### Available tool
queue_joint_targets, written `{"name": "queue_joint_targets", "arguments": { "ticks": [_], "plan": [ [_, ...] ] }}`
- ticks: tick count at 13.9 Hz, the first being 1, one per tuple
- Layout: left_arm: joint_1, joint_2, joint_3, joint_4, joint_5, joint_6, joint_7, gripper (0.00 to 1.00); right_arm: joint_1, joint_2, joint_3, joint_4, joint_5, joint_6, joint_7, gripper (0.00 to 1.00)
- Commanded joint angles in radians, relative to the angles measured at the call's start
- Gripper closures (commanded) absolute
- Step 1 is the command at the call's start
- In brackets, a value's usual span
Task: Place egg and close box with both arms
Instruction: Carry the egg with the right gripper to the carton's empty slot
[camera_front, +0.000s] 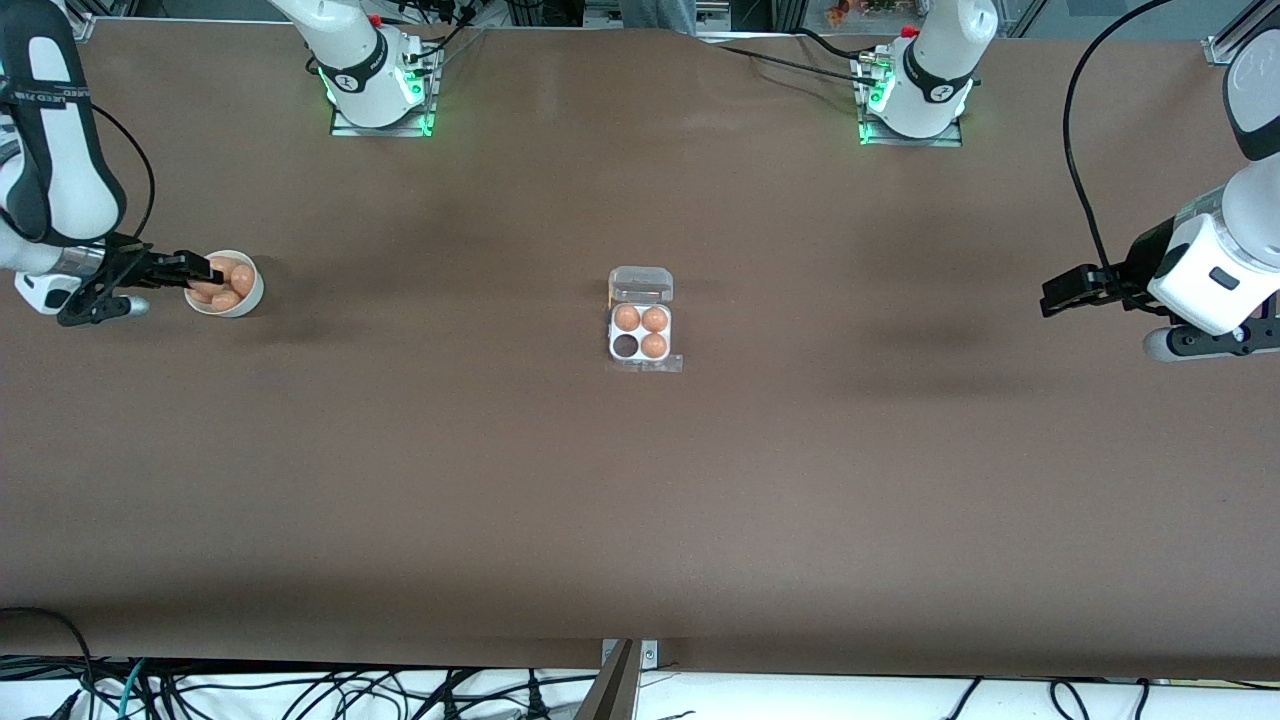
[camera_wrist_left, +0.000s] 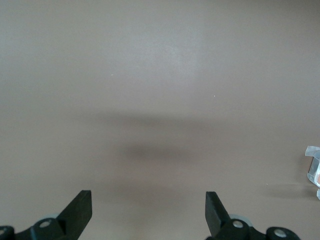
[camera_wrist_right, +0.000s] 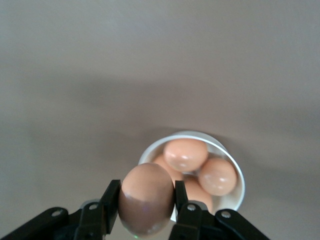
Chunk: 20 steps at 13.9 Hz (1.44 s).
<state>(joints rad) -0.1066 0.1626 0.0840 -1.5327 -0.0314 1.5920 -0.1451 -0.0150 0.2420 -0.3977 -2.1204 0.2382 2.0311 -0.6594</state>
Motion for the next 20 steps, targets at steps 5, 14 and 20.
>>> {"name": "queue_joint_targets", "arguments": {
  "ticks": [5,14,20],
  "plan": [
    [0.008,0.002,-0.007,0.014,-0.012,-0.014,0.006,0.00,0.309,0.000,0.004,0.174,0.003,-0.121,0.482,0.68],
    [0.008,0.002,-0.007,0.014,-0.012,-0.014,0.007,0.00,0.806,0.235,0.005,0.486,0.019,-0.123,1.374,0.68],
    [0.008,0.003,-0.007,0.014,-0.012,-0.012,0.006,0.00,0.848,0.445,0.120,0.724,0.139,-0.109,1.524,0.68]
  ]
}}
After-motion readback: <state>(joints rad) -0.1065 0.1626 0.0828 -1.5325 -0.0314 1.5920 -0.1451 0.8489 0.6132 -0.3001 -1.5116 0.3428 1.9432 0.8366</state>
